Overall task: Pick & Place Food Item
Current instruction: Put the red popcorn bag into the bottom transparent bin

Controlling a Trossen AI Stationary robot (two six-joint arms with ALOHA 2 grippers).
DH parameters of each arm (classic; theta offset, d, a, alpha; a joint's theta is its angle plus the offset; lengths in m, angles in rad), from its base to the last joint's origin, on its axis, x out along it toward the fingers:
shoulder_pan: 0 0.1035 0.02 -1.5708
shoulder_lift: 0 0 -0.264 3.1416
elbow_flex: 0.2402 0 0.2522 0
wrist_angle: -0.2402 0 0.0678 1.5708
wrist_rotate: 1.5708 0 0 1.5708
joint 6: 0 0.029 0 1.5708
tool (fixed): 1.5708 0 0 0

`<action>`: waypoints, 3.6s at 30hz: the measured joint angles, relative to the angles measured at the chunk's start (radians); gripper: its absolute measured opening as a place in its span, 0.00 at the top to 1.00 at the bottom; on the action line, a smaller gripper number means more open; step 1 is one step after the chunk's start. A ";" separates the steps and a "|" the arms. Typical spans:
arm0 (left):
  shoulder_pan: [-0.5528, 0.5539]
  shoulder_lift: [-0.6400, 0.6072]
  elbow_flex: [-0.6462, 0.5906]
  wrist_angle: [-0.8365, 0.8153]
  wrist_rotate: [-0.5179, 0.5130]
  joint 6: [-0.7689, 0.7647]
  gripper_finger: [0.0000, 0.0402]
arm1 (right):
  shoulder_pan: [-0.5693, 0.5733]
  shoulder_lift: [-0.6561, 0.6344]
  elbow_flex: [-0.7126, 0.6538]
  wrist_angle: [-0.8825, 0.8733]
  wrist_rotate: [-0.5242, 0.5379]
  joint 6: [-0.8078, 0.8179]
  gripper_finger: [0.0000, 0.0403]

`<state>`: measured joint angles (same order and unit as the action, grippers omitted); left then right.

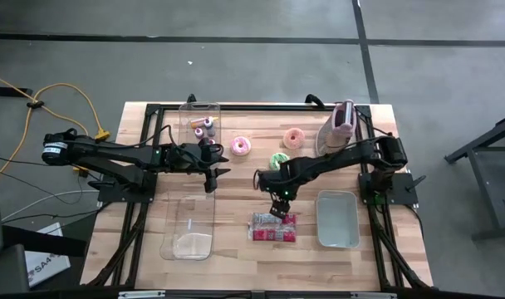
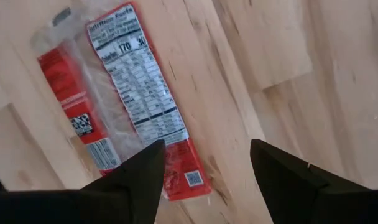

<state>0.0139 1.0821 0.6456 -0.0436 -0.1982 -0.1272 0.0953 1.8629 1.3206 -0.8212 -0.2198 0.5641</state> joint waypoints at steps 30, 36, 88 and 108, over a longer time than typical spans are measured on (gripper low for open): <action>0.000 0.000 0.000 0.000 0.000 0.000 0.60 | 0.315 -0.005 -0.038 0.093 0.352 0.021 0.44; 0.000 0.000 0.000 0.000 0.000 0.000 0.60 | 0.335 -0.056 -0.130 0.186 0.370 0.059 0.44; 0.000 0.000 0.000 0.107 0.005 -0.046 0.60 | 0.468 -0.118 -0.290 0.347 0.533 0.168 0.44; -0.084 0.250 0.032 0.310 0.159 -0.264 0.60 | 0.468 -0.117 -0.290 0.368 0.535 0.166 0.44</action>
<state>-0.0700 1.3319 0.6775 0.2663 -0.0391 -0.3914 0.5632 1.7454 1.0309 -0.4536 0.3149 0.7300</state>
